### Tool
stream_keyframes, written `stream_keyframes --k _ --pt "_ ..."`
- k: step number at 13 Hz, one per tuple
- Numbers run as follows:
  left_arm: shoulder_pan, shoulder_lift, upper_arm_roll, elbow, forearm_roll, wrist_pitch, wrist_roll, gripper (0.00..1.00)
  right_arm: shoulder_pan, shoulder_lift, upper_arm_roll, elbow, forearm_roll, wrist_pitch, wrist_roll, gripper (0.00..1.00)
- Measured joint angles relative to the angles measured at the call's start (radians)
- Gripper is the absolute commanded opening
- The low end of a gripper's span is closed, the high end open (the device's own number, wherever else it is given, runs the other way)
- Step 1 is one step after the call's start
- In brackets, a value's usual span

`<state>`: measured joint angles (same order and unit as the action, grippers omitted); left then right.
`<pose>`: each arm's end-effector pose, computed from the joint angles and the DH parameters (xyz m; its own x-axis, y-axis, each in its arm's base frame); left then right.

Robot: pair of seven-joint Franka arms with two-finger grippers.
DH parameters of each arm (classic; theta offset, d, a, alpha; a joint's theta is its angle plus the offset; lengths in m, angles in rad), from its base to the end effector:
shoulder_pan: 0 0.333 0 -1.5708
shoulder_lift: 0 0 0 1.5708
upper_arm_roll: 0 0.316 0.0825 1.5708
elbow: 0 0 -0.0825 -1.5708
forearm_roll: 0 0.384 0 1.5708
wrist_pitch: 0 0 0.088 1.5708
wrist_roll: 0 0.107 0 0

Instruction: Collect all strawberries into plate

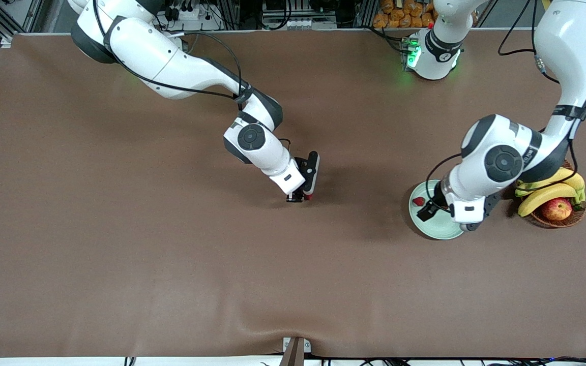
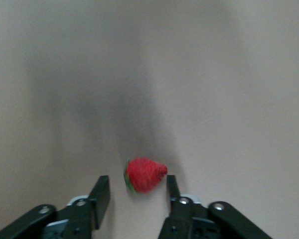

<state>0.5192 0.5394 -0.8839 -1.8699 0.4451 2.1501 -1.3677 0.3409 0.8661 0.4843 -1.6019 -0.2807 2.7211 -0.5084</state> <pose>0.6013 -0.1680 0.3117 0.6882 0.7238 -0.0500 0.7243 -0.6894 -0.0109 0.5261 0.4943 0.2002 0.1903 0.8999 0.3923 0.9755 -0.2181 0.0272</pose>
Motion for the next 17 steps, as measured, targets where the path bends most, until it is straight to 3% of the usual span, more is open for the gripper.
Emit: stream_keyframes --k 2,6,8,13,17 --pt "-0.069 0.005 -0.003 0.019 -0.001 0.0 -0.067 1.0 -0.005 -0.002 -0.003 0.035 0.0 -0.04 -0.001 1.0" --pt "-0.207 0.059 0.0 0.1 -0.002 0.0 -0.204 1.0 -0.025 -0.072 -0.005 0.164 0.0 -0.387 -0.003 1.0" --pt "-0.314 0.122 0.023 0.175 -0.002 0.0 -0.3 1.0 -0.075 -0.125 -0.009 0.189 0.0 -0.471 -0.001 1.0" --pt "-0.719 0.262 0.308 0.368 -0.003 0.044 -0.533 1.0 -0.256 -0.193 -0.019 0.191 0.0 -0.605 0.013 1.0" --pt "-0.783 0.326 0.347 0.388 -0.003 0.096 -0.636 1.0 -0.296 -0.296 -0.142 0.193 0.0 -0.701 0.077 1.0"
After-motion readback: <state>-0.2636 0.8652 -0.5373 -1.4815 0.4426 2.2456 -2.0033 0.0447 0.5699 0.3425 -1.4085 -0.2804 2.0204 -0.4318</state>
